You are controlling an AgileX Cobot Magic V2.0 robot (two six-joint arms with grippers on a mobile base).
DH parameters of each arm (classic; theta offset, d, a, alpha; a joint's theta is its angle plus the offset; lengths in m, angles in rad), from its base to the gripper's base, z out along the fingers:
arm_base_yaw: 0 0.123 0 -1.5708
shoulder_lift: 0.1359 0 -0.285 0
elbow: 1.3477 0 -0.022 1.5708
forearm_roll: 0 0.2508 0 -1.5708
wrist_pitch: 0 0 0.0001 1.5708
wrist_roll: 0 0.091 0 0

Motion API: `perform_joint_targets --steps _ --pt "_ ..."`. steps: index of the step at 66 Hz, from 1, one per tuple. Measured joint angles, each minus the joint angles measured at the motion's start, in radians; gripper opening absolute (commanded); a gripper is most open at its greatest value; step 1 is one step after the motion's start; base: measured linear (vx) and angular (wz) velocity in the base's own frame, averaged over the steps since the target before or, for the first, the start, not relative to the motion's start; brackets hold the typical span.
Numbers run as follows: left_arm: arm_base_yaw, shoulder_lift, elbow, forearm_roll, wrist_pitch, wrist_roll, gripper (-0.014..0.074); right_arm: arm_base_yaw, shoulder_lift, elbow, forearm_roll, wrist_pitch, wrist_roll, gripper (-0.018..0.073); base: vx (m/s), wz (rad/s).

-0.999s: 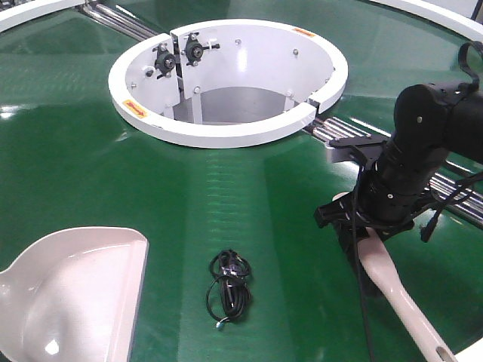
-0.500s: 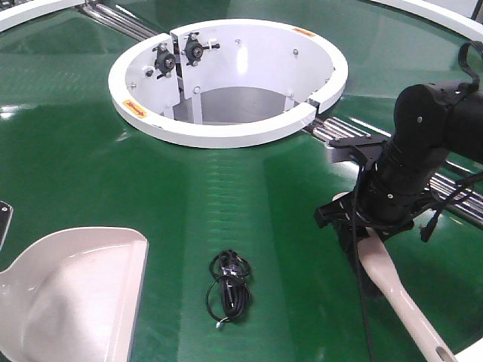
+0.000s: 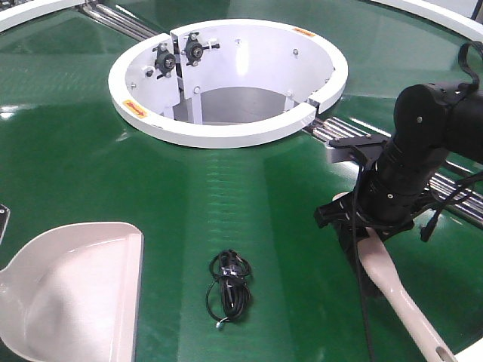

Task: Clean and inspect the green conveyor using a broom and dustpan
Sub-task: 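Drag the dustpan with the left gripper up beside the black cable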

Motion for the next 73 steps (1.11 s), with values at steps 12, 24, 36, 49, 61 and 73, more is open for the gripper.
perform_joint_targets --steps 12,24,36,49,61,73 --pt "-0.009 0.000 -0.019 0.002 0.010 0.000 -0.0025 0.000 0.000 0.000 0.000 0.000 0.000 -0.0006 0.00 0.00" --pt "-0.046 0.000 -0.080 0.001 0.016 -0.010 -0.0023 0.000 0.000 0.000 0.000 0.000 0.000 -0.0006 0.00 0.00" --pt "-0.081 0.000 -0.101 -0.028 0.016 -0.045 -0.0023 0.000 0.000 0.000 0.000 0.000 0.000 -0.0006 0.00 0.00" --pt "-0.120 0.000 -0.104 -0.065 0.017 -0.061 -0.0023 0.000 0.000 0.000 0.000 0.000 0.000 -0.0006 0.00 0.00" --pt "-0.169 0.000 -0.104 -0.068 0.015 -0.069 -0.0023 0.000 0.000 0.000 0.000 0.000 0.000 -0.0006 0.00 0.00" --pt "-0.213 0.000 -0.104 -0.098 0.015 -0.076 -0.0023 0.000 0.000 0.000 0.000 0.000 0.000 -0.0006 0.00 0.00"
